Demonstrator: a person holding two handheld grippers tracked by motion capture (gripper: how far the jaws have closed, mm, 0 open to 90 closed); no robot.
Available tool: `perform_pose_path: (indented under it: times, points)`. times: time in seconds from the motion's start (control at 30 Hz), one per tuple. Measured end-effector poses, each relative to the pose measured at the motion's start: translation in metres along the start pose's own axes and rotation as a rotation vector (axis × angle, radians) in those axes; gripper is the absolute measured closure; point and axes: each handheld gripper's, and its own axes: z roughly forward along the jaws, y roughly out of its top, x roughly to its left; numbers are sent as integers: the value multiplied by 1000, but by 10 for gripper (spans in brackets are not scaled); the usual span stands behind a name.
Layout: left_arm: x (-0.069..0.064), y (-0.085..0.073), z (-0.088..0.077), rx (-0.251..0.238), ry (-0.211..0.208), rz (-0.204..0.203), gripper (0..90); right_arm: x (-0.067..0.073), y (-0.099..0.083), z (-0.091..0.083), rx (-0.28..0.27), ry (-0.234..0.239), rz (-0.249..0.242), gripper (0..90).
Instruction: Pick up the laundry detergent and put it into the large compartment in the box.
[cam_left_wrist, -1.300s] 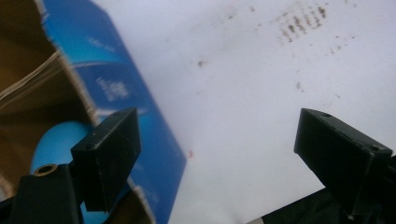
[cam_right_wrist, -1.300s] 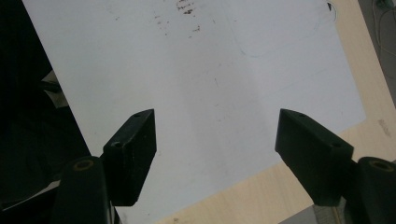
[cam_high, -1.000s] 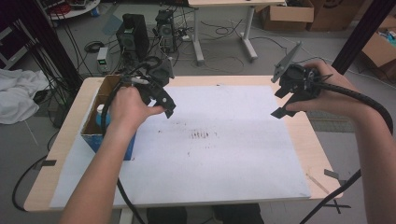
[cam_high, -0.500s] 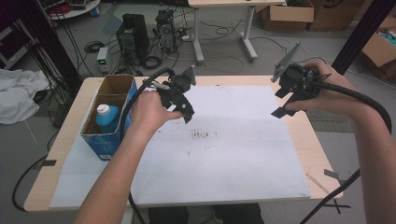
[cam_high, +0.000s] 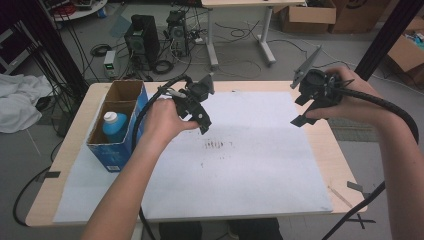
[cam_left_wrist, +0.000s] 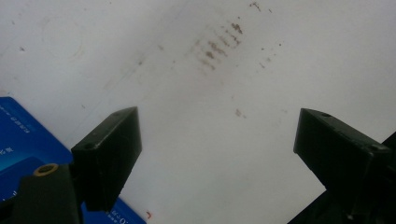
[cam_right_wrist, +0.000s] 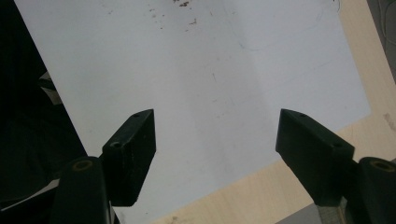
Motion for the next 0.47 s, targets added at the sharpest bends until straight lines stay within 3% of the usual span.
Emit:
perform_pose_path:
  times: [0.47]
  points:
    - [0,-2,0,-3,-1,-5,158,3,0,0,3,2,-2,286]
